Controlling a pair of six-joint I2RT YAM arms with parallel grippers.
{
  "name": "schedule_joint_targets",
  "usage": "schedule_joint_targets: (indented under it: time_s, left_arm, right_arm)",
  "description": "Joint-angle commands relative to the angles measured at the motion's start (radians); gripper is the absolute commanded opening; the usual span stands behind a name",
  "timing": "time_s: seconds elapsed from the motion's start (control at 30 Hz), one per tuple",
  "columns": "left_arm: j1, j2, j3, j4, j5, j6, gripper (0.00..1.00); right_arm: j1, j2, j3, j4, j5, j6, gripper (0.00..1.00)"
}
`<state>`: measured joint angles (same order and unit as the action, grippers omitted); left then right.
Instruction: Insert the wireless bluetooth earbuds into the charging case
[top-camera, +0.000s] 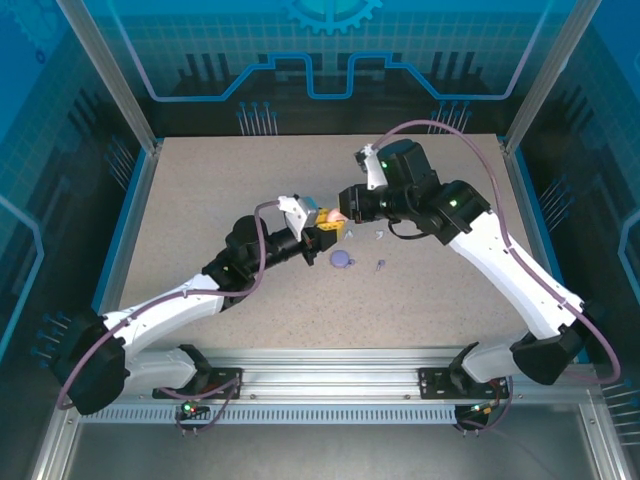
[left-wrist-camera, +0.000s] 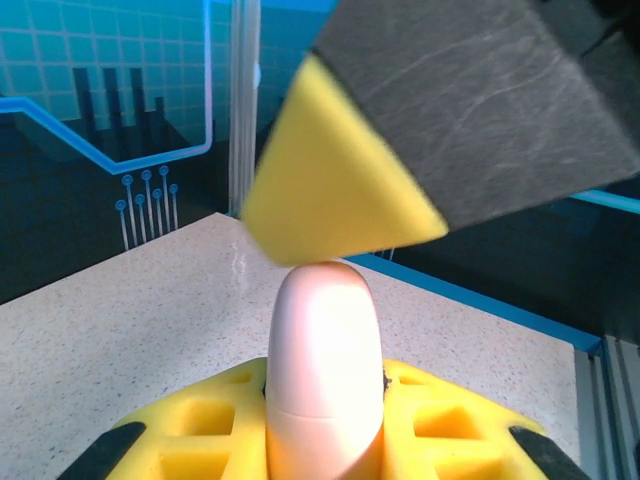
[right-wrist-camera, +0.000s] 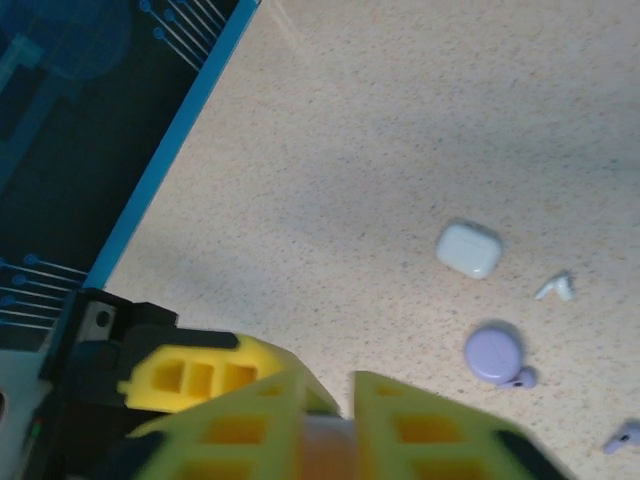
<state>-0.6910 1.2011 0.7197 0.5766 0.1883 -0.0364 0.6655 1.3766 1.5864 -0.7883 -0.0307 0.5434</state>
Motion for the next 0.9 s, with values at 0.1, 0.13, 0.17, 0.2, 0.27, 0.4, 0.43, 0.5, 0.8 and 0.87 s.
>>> schedule_joint_targets:
  time_s: [0.1, 0.13, 0.17, 0.2, 0.27, 0.4, 0.43, 0.5, 0.8, 0.87]
  left_arm:
    - [0.086, 0.04, 0.024, -0.11, -0.119, -0.224, 0.0]
    - [0.11, 0.049, 0.028, -0.137, -0.122, -0.257, 0.0]
    - [0.136, 0.063, 0.032, -0.164, -0.125, -0.294, 0.0]
    - [0.165, 0.078, 0.035, -0.192, -0.125, -0.338, 0.0]
    - [0.228, 0.113, 0.042, -0.238, -0.112, -0.407, 0.0]
    - [0.335, 0.21, 0.066, -0.309, -0.07, -0.48, 0.0]
    - [0.353, 0.236, 0.073, -0.311, -0.063, -0.487, 0.0]
    - [0.394, 0.305, 0.096, -0.318, -0.035, -0.514, 0.0]
    - [0.458, 0.577, 0.259, -0.361, 0.082, -0.545, 0.0]
    - [0.472, 0.624, 0.286, -0.372, 0.103, -0.545, 0.0]
  right_arm:
    - [-0.079, -0.101, -0.153, 0.059, 0.076, 0.083, 0.56]
    - [-0.081, -0.106, -0.178, 0.062, 0.075, 0.084, 0.6]
    - [-0.081, -0.109, -0.205, 0.068, 0.075, 0.088, 0.62]
    - [-0.082, -0.113, -0.238, 0.076, 0.073, 0.095, 0.64]
    - [-0.081, -0.12, -0.299, 0.103, 0.057, 0.107, 0.68]
    - [-0.072, -0.132, -0.419, 0.169, 0.045, 0.149, 0.73]
    - [-0.069, -0.13, -0.438, 0.181, 0.04, 0.156, 0.74]
    - [-0.051, -0.125, -0.462, 0.195, 0.041, 0.166, 0.74]
    - [0.037, -0.087, -0.417, 0.161, 0.107, 0.15, 0.75]
    - [0.049, -0.068, -0.396, 0.15, 0.114, 0.148, 0.75]
